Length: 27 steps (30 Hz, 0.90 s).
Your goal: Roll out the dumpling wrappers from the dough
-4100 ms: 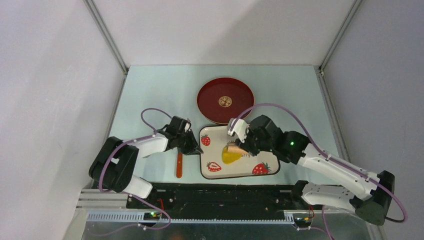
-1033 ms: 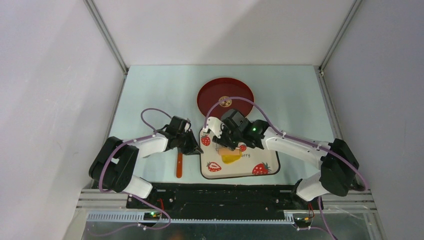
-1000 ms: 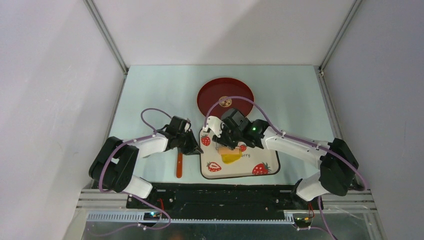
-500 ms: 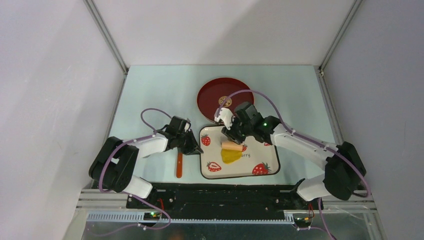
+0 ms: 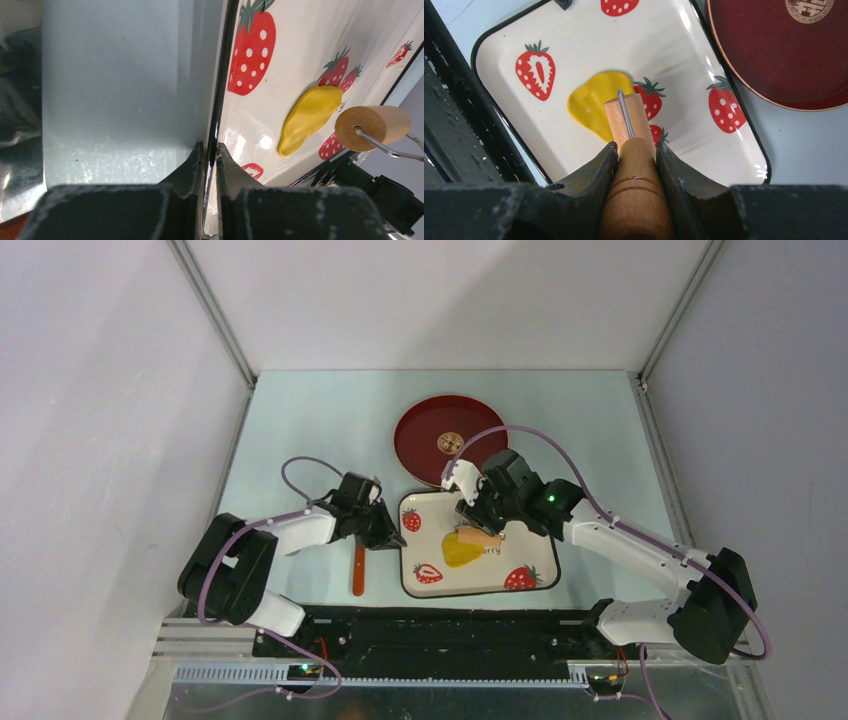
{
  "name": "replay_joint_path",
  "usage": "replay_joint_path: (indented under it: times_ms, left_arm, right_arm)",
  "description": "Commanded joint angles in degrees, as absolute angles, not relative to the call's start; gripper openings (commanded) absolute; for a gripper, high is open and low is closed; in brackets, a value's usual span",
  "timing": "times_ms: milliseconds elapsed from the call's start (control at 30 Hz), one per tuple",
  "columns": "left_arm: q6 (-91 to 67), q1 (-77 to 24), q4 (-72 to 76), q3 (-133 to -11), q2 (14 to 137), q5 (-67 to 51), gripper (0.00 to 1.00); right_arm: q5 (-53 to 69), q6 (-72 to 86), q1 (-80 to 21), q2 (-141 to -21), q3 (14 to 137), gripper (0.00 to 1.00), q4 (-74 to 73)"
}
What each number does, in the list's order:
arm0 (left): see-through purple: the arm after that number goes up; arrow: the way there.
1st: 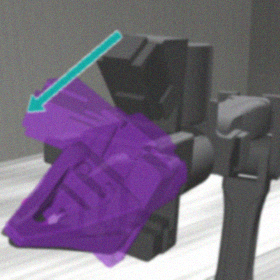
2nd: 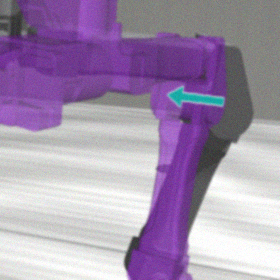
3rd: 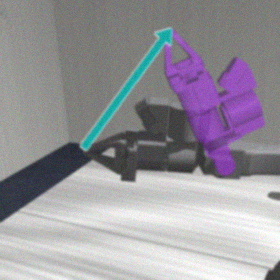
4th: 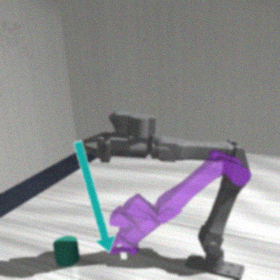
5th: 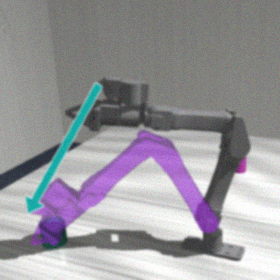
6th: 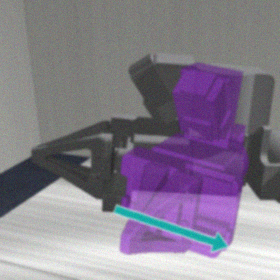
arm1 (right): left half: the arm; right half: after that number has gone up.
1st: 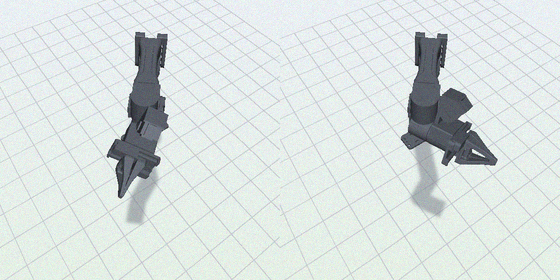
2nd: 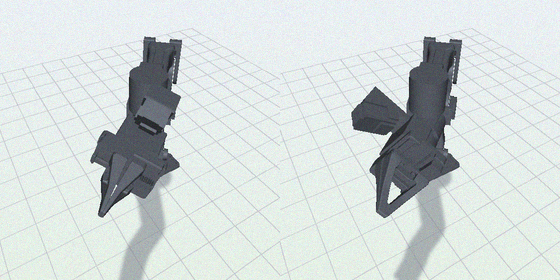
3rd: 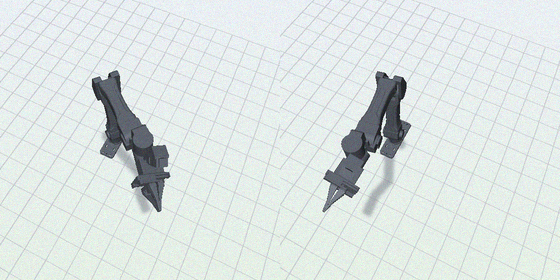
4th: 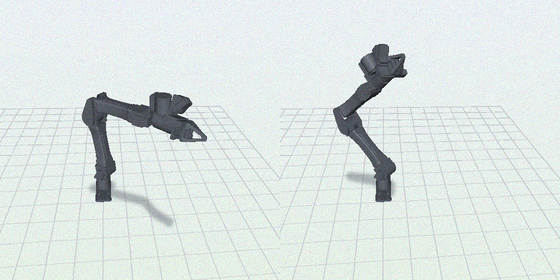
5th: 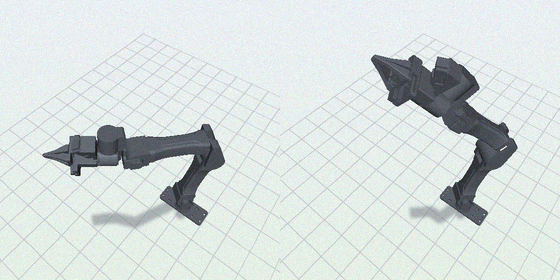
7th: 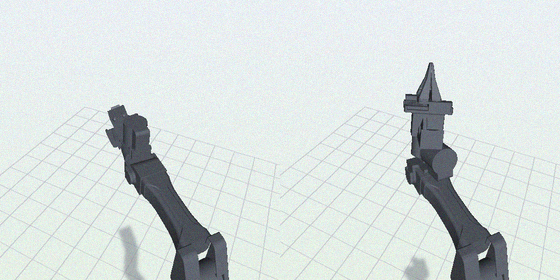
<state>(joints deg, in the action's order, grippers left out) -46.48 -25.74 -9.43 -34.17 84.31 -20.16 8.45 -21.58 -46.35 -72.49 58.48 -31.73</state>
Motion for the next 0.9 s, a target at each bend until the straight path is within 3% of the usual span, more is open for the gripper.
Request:
replay_joint_path:
  times_ms: [0, 300, 533, 867]
  left_arm:
    - [-45.7, -24.9, -9.3, -33.0, 84.9, -15.6, 0.0]
    - [-45.7, -24.9, -9.3, -33.0, 84.9, -15.6, 0.0]
    - [-45.7, -24.9, -9.3, -33.0, 84.9, -15.6, 0.0]
    - [-45.8, -24.9, -9.3, -33.0, 84.9, -15.7, 0.0]
  right_arm:
    - [6.7, -21.3, -47.9, -73.3, 57.9, 0.0, -31.2]
    - [9.2, -20.2, -47.0, -75.9, 51.4, 0.0, -28.9]
    - [10.6, -19.4, -46.9, -68.8, 43.6, 0.0, -27.8]
    - [11.3, -21.1, -49.6, -68.5, 42.3, 0.0, -32.4]
